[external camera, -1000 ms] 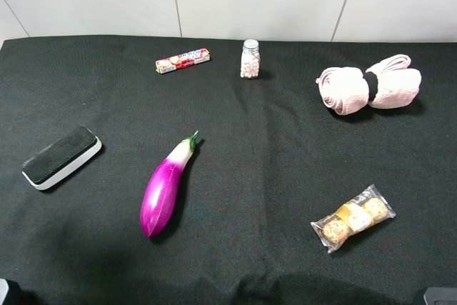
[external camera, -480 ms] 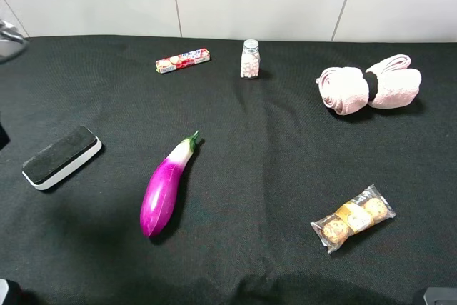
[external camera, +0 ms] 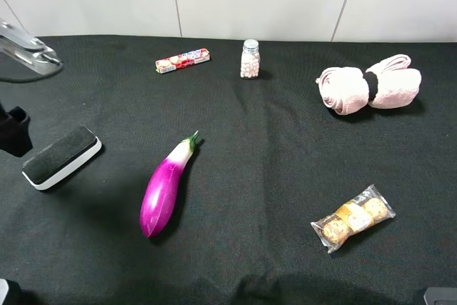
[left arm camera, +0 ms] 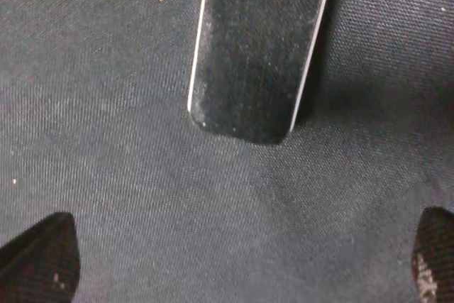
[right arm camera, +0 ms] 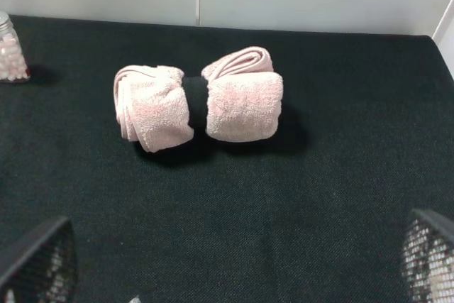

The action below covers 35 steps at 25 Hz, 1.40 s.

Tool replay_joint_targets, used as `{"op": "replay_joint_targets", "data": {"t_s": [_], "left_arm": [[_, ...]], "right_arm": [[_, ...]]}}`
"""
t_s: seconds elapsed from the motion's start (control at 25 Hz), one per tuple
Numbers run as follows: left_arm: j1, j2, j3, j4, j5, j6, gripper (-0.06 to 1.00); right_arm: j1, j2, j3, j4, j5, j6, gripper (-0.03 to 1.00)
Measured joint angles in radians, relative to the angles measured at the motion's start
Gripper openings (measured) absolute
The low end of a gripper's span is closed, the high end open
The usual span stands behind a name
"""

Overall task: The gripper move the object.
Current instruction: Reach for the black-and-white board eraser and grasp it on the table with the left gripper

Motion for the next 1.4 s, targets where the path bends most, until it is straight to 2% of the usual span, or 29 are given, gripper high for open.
{"op": "replay_joint_targets", "data": {"t_s": [0.48,0.92,1.16,1.4], "left_arm": [[0.0,0.175,0.0,0.027,-0.192,0.034,0.99],[0.0,0.349,0.0,0.023,-0.298,0.06,0.99],[0.0,0.406,0.001,0.023,-0.35,0.068,0.99],[0.0,0.426,0.046,0.023,-0.458,0.069,0.99]], "right_arm": [[0.0,0.0,0.0,0.0,0.0,0.0,0.69],[0.0,0.0,0.0,0.0,0.0,0.0,0.69],[0.0,0.0,0.0,0.0,0.0,0.0,0.69],[0.0,0.0,0.0,0.0,0.0,0.0,0.69]]}}
